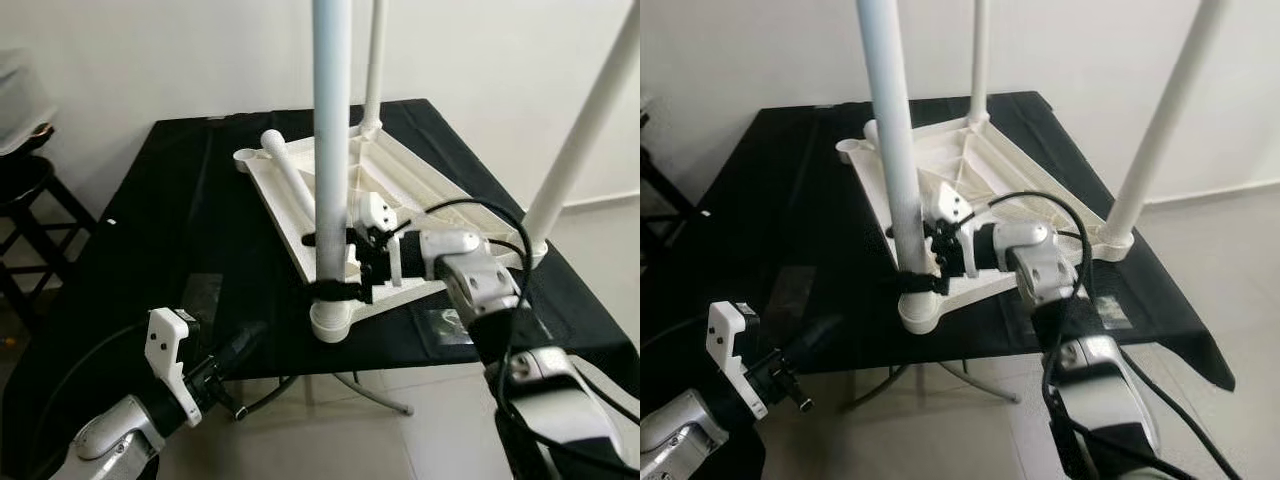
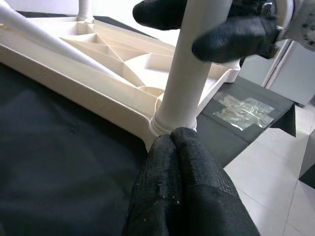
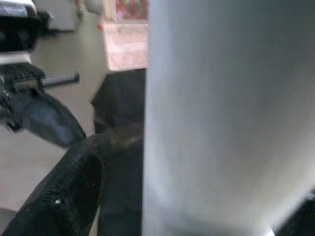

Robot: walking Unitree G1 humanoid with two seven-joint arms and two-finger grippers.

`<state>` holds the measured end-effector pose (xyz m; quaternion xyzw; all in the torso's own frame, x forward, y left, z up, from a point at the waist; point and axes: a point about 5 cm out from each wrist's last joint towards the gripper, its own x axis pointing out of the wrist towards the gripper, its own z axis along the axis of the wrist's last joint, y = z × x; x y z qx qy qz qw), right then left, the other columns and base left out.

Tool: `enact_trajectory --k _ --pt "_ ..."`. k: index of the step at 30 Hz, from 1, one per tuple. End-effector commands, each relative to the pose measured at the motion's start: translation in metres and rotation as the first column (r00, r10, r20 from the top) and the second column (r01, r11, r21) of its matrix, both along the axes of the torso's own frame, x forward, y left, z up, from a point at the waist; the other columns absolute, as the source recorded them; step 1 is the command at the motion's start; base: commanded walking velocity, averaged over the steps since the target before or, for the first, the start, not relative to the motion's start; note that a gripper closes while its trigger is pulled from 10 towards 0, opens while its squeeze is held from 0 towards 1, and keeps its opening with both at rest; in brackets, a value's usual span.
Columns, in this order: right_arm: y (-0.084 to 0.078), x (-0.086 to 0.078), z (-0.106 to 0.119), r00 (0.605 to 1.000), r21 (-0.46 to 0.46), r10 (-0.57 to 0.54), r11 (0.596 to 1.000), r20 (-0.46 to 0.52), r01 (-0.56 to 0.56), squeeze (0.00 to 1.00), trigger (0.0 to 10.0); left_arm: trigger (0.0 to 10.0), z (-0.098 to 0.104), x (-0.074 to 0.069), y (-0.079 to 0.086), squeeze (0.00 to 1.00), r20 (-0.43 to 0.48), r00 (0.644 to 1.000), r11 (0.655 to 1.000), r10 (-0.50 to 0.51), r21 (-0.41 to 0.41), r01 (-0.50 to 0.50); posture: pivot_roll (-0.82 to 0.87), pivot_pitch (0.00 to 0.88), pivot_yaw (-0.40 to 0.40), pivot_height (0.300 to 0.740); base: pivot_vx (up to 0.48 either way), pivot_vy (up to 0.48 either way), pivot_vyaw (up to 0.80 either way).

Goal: Building children table

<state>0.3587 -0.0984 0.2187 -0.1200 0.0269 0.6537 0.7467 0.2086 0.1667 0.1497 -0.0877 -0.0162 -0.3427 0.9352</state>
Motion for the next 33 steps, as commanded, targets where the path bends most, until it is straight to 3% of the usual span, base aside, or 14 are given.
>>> enact_trajectory --k 1,12,20,21,22,23,24,26,27,28,29,31,32,33 --pt "0.001 0.001 -0.002 1.000 0.025 0.019 0.999 -0.013 -0.019 0.00 0.0 10.0 0.002 -0.002 0.001 0.00 -0.005 1.000 1.000 -0.003 0.009 0.003 0.08 0.118 0.027 0.740 0.000 0.000 0.00" --pt "-0.011 0.003 0.000 0.996 0.026 0.082 0.996 -0.019 -0.081 0.00 0.0 10.0 0.003 -0.005 0.002 0.00 -0.015 1.000 1.000 -0.004 0.015 0.005 0.09 0.140 0.034 0.740 0.000 0.000 0.00" --pt "-0.016 -0.008 -0.020 0.976 0.053 -0.216 0.975 0.035 0.214 0.00 0.0 10.0 0.002 -0.003 0.006 0.00 -0.018 1.000 1.000 0.001 0.015 -0.001 0.06 0.124 0.032 0.740 0.000 0.000 0.00" --pt "-0.001 -0.009 -0.034 0.812 0.123 -0.583 0.804 -0.031 0.582 0.00 0.0 10.0 0.001 -0.002 0.008 0.00 -0.020 1.000 1.000 0.002 0.017 -0.002 0.05 0.116 0.018 0.740 0.000 0.000 0.00" --pt "-0.001 -0.013 -0.044 0.584 0.123 -0.806 0.572 -0.098 0.811 0.00 0.0 10.0 0.001 -0.002 0.009 0.00 -0.021 1.000 1.000 0.003 0.018 -0.002 0.05 0.116 0.018 0.740 0.000 0.000 0.00" --pt "-0.001 -0.013 -0.044 0.584 0.123 -0.806 0.572 -0.098 0.811 0.00 0.0 10.0 0.001 -0.002 0.009 0.00 -0.021 1.000 1.000 0.003 0.018 -0.002 0.05 0.116 0.018 0.740 0.000 0.000 0.00" --pt "0.009 -0.038 -0.061 0.515 0.061 -0.852 0.511 -0.092 0.857 0.00 0.0 10.0 0.000 0.001 0.010 0.00 -0.019 1.000 1.000 0.003 0.021 -0.002 0.04 0.105 0.036 0.740 0.000 0.000 0.00" --pt "0.016 -0.057 -0.069 0.502 0.031 -0.861 0.501 -0.083 0.865 0.00 0.0 10.0 0.000 0.003 0.010 0.00 -0.017 1.000 1.000 0.003 0.023 -0.002 0.04 0.105 0.036 0.740 0.000 0.000 0.00" --pt "0.022 -0.059 -0.068 0.586 0.025 -0.809 0.586 -0.045 0.810 0.00 0.0 10.0 -0.001 0.005 0.010 0.00 -0.018 1.000 1.000 0.002 0.023 -0.002 0.02 0.066 0.035 0.740 0.000 0.000 0.00" --pt "0.022 -0.059 -0.068 0.586 0.025 -0.809 0.586 -0.045 0.810 0.00 0.0 10.0 -0.001 0.005 0.010 0.00 -0.018 1.000 1.000 0.002 0.023 -0.002 0.02 0.066 0.035 0.740 0.000 0.000 0.00" --pt "0.029 -0.057 -0.070 0.655 0.006 -0.754 0.656 -0.044 0.755 0.00 0.0 10.0 -0.003 0.006 0.009 0.00 -0.020 1.000 1.000 -0.001 0.021 0.001 0.04 0.053 0.014 0.740 0.000 0.000 0.00" --pt "0.033 -0.052 -0.070 0.686 -0.006 -0.725 0.688 -0.068 0.726 0.00 0.0 10.0 -0.006 0.007 0.008 0.00 -0.023 1.000 1.000 -0.005 0.020 0.006 0.04 0.049 0.013 0.740 0.000 0.000 0.00" --pt "0.039 -0.055 -0.068 0.705 -0.011 -0.706 0.707 -0.070 0.707 0.00 10.0 10.0 -0.007 0.008 0.008 0.00 -0.019 1.000 1.000 0.003 0.020 -0.002 0.03 0.030 0.020 0.740 0.000 0.000 0.00" --pt "0.043 -0.056 -0.067 0.715 -0.014 -0.696 0.717 -0.065 0.697 0.16 10.0 10.0 -0.007 0.008 0.009 0.00 -0.017 1.000 1.000 0.009 0.020 -0.009 0.03 0.026 0.021 0.740 0.000 0.000 0.00"
